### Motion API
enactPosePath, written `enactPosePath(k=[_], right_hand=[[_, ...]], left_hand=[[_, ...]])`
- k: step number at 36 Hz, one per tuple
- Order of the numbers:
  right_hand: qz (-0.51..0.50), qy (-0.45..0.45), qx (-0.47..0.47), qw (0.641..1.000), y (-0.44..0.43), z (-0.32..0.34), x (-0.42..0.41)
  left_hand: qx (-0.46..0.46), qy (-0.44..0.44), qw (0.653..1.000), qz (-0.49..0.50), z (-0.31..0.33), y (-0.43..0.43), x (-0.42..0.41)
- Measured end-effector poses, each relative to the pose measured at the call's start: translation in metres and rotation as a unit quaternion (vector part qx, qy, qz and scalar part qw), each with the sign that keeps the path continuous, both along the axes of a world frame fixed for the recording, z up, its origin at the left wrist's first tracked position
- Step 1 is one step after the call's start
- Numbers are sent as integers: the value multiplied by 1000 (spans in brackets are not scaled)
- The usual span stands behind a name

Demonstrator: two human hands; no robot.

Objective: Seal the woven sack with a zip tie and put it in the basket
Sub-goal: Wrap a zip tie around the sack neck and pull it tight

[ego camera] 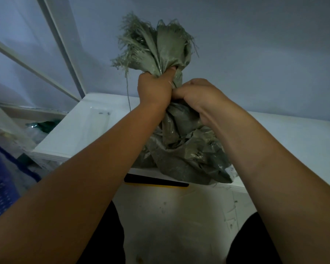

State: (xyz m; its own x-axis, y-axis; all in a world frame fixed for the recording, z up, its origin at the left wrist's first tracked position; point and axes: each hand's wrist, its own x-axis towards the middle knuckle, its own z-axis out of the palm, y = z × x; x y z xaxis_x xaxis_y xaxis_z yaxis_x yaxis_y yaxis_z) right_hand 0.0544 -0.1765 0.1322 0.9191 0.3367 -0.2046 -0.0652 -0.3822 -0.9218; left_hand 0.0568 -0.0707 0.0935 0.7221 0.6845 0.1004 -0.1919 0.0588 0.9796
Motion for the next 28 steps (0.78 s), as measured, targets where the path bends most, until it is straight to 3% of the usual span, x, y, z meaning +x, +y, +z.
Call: enactPosePath(k=[8, 20, 28], right_hand=[[37, -79, -19, 996, -6, 0, -1], [86, -140, -63, 984, -6, 3, 8], [11, -218, -13, 976, -5, -13, 9]], left_hand=[[-95, 2, 995, -3, 8, 4, 0], [-135, 45, 989, -44, 23, 9, -4], [-121, 53, 988, -82, 20, 23, -7]])
